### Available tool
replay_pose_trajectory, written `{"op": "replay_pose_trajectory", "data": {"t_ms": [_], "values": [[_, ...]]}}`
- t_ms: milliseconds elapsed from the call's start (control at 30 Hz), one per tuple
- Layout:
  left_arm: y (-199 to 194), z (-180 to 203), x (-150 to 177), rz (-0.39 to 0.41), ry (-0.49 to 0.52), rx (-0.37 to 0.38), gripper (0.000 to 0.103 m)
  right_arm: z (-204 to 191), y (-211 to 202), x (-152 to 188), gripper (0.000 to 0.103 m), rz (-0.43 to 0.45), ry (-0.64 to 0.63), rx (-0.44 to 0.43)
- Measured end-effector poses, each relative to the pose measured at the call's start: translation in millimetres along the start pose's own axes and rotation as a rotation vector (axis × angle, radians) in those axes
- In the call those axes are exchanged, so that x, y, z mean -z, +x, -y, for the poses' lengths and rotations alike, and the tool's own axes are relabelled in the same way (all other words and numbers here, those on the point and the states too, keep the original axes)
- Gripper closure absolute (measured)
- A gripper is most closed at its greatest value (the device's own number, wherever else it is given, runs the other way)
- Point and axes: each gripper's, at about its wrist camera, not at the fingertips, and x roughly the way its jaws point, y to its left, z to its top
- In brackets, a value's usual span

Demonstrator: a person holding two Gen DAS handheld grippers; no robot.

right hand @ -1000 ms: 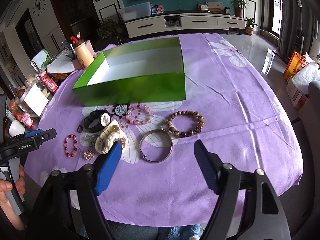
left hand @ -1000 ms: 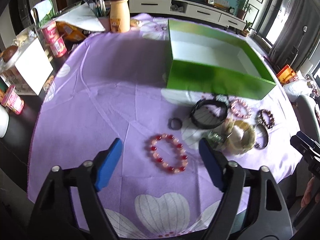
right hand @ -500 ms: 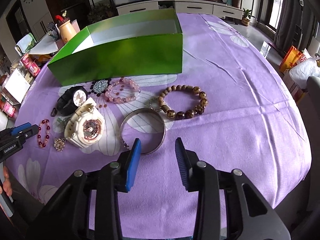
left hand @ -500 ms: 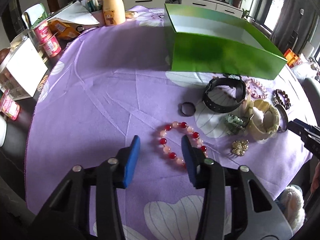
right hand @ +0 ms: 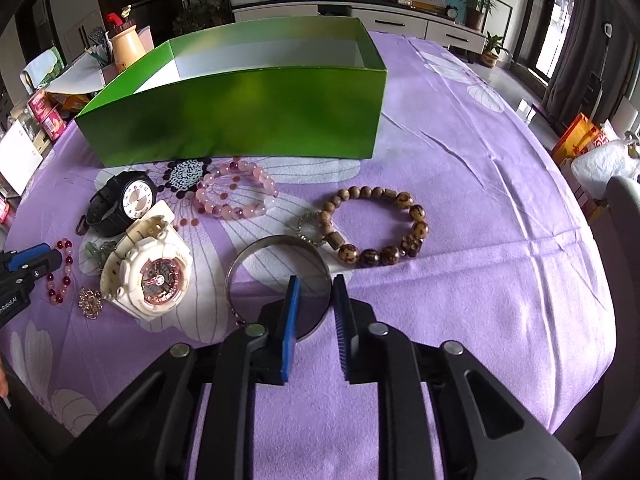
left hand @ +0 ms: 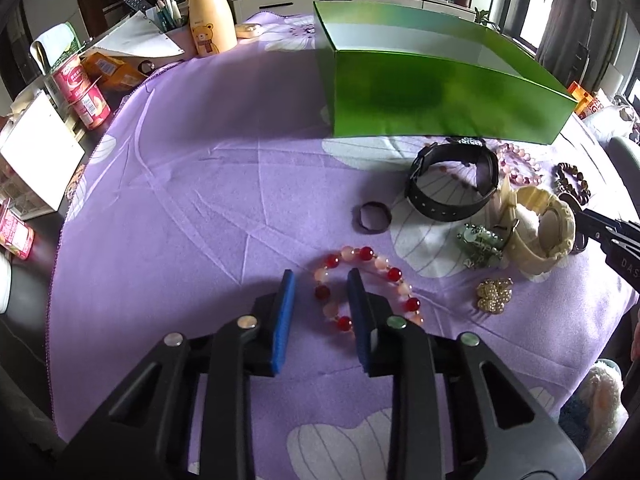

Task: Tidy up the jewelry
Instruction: 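Grasp the red-and-pink bead bracelet with the left tool while the right tool grasps the silver bangle, then carry the bracelet and bangle into the green box while both tools open to release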

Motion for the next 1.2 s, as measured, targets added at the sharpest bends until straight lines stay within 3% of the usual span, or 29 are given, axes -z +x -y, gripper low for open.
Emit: {"op": "replay_pose_trajectory", "data": {"t_ms": [100, 167, 767, 1200], "values": [[-1, -1, 1, 0.008, -0.014, 0.017, 0.082, -8, 1, -1, 0.096, 0.015, -0.042, 0.028], [-1, -1, 2, 0.016, -0.022, 0.022, 0.095, -10, 1, -1, 0.098, 0.02, -0.05, 0.033], [-36, -7, -11, 0.099, -0.058, 0.137, 0.096, -11, -35, -11, 0.1, 0.117, -0.056, 0.037], [-67, 3, -38, 0.176, -0.02, 0.15, 0.096, -14, -61, -22, 0.1, 0.189, -0.067, 0.043]]}}
